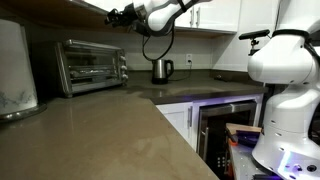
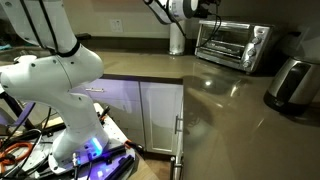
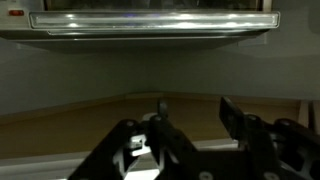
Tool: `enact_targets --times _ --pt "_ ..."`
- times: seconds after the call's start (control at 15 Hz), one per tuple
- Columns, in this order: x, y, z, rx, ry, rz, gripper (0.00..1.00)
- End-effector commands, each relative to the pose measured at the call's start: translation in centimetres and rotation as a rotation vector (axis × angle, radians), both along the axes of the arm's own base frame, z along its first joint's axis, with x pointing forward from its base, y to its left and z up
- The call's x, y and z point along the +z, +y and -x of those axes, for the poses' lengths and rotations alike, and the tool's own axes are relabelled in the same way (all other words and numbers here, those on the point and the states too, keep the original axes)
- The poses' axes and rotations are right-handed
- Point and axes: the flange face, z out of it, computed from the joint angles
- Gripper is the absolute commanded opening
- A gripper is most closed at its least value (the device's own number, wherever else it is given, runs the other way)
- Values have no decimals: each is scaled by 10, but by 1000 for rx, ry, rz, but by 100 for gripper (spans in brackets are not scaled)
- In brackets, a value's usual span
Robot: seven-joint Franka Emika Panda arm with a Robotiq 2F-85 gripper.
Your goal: Open the oven door
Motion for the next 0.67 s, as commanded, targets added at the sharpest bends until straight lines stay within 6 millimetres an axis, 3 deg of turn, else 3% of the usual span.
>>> enact_targets --times 0.0,0.07,0.53,0.6 --pt "-1 -1 0 3 1 -4 64" --pt "-2 -1 -1 5 1 -6 93" --pt "-25 33 -8 85 43 -202 100" --pt "-28 35 -10 93 48 -214 92"
